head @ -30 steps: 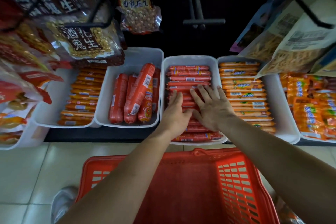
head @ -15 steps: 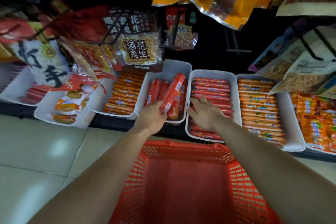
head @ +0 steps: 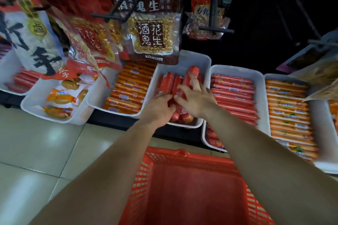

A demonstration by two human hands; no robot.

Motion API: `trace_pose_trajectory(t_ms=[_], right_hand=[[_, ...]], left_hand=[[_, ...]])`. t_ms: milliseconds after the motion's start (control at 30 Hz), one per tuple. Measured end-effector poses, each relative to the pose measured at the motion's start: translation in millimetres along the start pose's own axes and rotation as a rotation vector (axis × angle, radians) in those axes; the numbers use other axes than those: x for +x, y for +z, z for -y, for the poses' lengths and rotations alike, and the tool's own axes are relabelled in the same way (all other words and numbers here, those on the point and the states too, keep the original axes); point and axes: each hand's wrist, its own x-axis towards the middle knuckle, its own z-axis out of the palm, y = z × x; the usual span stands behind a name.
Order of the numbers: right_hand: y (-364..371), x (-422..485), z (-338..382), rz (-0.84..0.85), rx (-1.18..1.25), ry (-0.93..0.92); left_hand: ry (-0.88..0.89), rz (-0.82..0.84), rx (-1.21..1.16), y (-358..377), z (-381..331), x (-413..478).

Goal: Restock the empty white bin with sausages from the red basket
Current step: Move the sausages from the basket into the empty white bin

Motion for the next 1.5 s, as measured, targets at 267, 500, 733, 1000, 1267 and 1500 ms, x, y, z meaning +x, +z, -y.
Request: trace_pose_trajectory(t_ms=[267, 500, 733, 1000, 1267, 1500], right_hand=[[13.3, -27.3, -42.1, -0.188, 0.138, 0.145], [19.8, -25.4, -26.1, -0.111, 0.265, 0.238], [8.3, -24.4, -48.3, -0.159, -0.039, 0.033], [9.4, -33.6, -45.8, -0.024, -0.193, 0.049], [18.5, -39.7, -40.3, 0.009, -0.280, 0.032], [5.7, -30.8, -32.5, -0.032, -0.224, -0.003]], left_hand=[[0.062, -0.069, 0.045, 7.2, 0.4, 10.7], [0.273, 0.121, 0.314, 25.6, -8.5, 21.4], [0.335, 0.145, 0.527, 11.0, 3.9, 25.6], [0.346, 0.129, 0.566, 7.2, 8.9, 22.6], [0.316, 0.152, 0.537, -10.9, 19.8, 17.4], [0.269, 0.037, 0.311, -7.3, 24.8, 17.7]])
